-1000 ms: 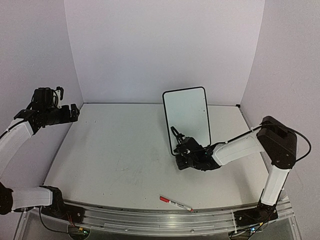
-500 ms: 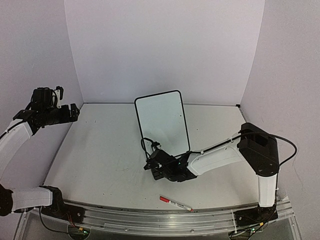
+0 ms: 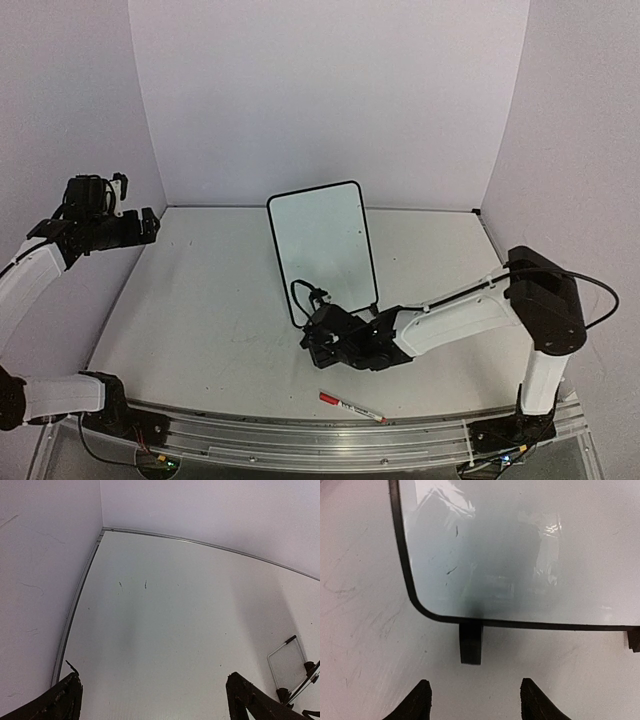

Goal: Write a sentence on the whiteboard
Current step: Move the whiteboard to the center of the board, then pick up the whiteboard marker from the corner of the board.

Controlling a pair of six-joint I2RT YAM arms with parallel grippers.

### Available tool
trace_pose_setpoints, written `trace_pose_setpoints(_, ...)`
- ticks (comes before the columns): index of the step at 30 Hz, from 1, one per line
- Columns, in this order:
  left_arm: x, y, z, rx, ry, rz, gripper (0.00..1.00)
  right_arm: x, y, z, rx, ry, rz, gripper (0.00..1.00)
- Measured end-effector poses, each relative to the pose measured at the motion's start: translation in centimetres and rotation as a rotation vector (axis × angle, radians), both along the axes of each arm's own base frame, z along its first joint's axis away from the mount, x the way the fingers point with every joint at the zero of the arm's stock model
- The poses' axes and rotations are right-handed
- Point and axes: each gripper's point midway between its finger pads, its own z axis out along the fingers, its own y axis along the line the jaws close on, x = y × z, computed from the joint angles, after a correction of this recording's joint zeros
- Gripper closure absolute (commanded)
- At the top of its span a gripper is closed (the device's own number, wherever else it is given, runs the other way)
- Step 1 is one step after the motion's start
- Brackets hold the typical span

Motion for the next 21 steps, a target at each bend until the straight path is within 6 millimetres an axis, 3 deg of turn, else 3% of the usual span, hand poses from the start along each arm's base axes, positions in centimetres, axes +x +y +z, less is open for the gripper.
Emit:
trace_pose_setpoints(5,0.6,0.0,-1.4,0.004,0.043,0.0,0.01,-3.6,-1.5,2.7,0.057,0.05,0.094,0.45)
trace_pose_setpoints(8,0.8,-0.1,-2.2,0.006,0.069,0.0,0.01,-5.6,-2.7,3.3,0.071,0.111,0.16,0.47)
trace_pose_setpoints(16,0.9,-0.4,-2.4,-0.005,0.077,-0.017,0.01,-11.3,-5.5,1.4,-0.037,0.285,0.295,0.49)
trace_pose_setpoints(21,0.8,-1.1,-2.4,-0.03,0.079,-0.05,0.01,-13.3,-6.2,0.1,-0.112,0.337,0.331,0.5)
